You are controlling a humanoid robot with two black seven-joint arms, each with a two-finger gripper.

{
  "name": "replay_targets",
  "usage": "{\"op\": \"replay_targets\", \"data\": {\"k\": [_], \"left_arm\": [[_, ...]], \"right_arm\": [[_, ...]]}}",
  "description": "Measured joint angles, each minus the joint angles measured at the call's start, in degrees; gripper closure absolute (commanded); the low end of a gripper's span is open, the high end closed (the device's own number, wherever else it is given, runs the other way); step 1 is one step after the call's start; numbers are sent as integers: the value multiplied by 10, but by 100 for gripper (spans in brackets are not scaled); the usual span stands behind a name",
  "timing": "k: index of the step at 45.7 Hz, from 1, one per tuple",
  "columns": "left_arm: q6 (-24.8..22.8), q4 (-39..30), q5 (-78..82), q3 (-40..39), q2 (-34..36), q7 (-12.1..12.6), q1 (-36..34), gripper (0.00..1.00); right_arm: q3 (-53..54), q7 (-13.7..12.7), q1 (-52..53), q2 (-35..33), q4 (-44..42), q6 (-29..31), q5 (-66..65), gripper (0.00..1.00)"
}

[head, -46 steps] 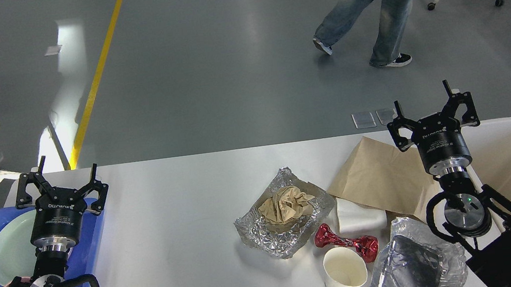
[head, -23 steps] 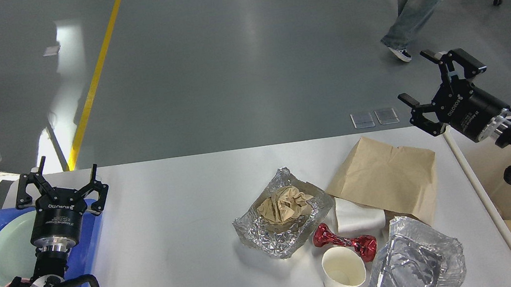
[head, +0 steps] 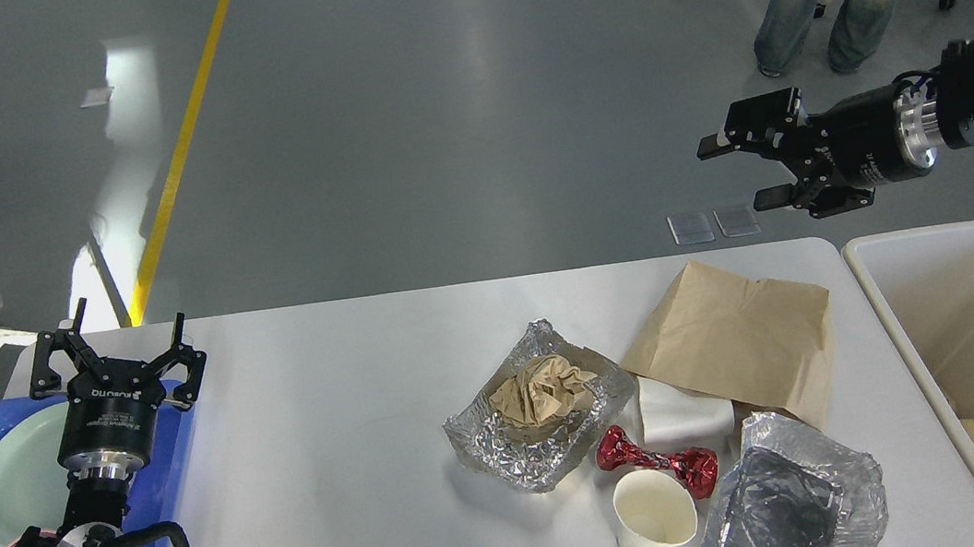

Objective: Tidy desktop
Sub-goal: 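Raise the right gripper up and away from the bin, then lower the right gripper onto the brown paper bag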

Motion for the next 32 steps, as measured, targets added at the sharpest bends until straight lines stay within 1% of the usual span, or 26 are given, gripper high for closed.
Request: {"op": "replay_targets", "data": {"k": [3, 6, 10, 11, 13, 14, 17, 20, 24, 27, 32], "left_arm": [[0, 0, 0, 0, 0, 0, 0, 3], [0, 0, 0, 0, 0, 0, 0, 3], [0, 0, 0, 0, 0, 0, 1, 3], [0, 0, 0, 0, 0, 0, 1, 3], [0, 0, 0, 0, 0, 0, 1, 3], [0, 0, 0, 0, 0, 0, 1, 3], [0, 0, 0, 0, 0, 0, 1, 3], [0, 0, 0, 0, 0, 0, 1, 3], [0, 0, 0, 0, 0, 0, 1, 3], [0, 0, 0, 0, 0, 0, 0, 3], [0, 0, 0, 0, 0, 0, 0, 3]], "right_arm": [[-41, -13, 47, 35, 20, 26, -1, 0], [-69, -48, 90, 66, 52, 38, -1, 0], [-82, -130, 138, 99, 102, 41, -1, 0], [-83, -159, 152, 107, 118, 40, -1, 0], [-84, -204, 174, 118, 143, 38, 0, 0], [-84, -231, 188, 123, 159, 35, 1, 0], [-83, -289, 228, 132, 202, 28, 2, 0], [-83, -324, 272, 135, 245, 21, 6, 0], [-84, -345, 326, 136, 293, 17, 21, 0], [-85, -350, 352, 136, 313, 16, 34, 0], [-85, -353, 366, 138, 324, 18, 44, 0]]}}
